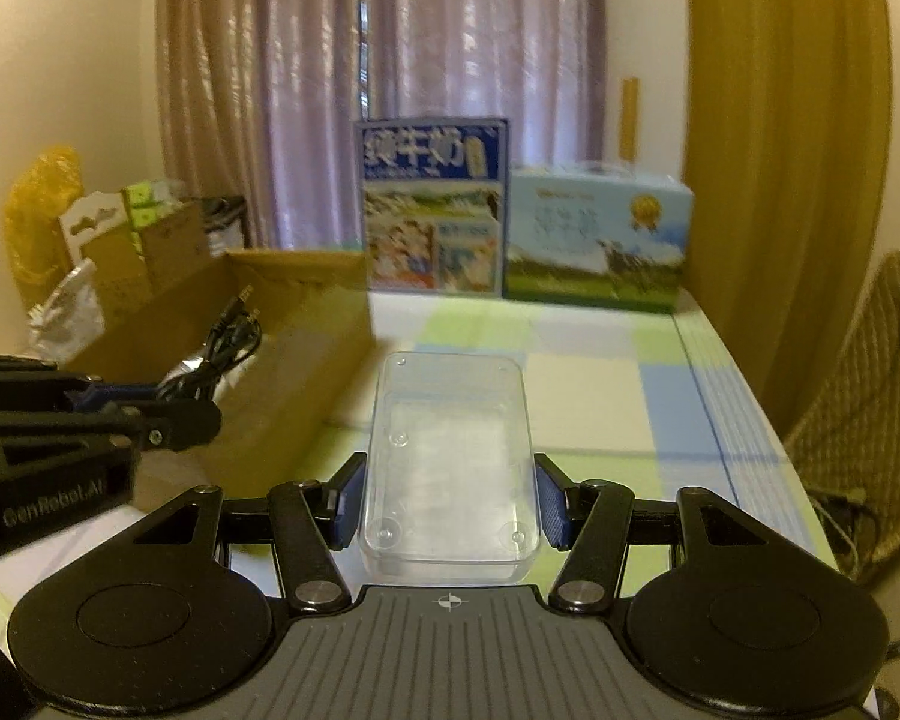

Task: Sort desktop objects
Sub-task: 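Carry the black cable with the left gripper while the right carries the clear case to the cardboard box, then lower the cable into the box with the left gripper while the right lowers the clear case, then open both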

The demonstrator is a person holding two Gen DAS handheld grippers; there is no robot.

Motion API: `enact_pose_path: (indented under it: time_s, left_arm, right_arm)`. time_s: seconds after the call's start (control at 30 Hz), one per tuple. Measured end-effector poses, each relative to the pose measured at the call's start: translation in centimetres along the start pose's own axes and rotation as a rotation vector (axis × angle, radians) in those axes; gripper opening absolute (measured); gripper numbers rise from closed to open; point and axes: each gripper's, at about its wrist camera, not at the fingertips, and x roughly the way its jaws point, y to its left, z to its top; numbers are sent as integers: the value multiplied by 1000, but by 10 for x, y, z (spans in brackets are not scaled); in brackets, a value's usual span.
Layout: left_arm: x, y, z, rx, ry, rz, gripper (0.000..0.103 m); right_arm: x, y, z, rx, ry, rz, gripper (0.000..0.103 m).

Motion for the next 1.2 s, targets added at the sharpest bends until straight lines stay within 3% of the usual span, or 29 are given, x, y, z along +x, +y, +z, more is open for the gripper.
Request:
enact_pose_path:
  time_s: [0.23, 0.63, 0.9, 1.2]
  left_arm:
    - [-28, 49, 13, -25, -14, 71, 9]
    - [-53, 101, -3, -87, 1, 133, 9]
    - [-50, 128, -5, -111, 7, 147, 9]
    - [-23, 164, 4, -126, 23, 143, 9]
  right_arm:
    - [-1, 39, 25, -52, -31, 58, 54]
    - [9, 93, 38, -139, -23, 130, 54]
    - [23, 114, 51, -164, -22, 152, 54]
    - [62, 132, 89, -167, -12, 185, 54]
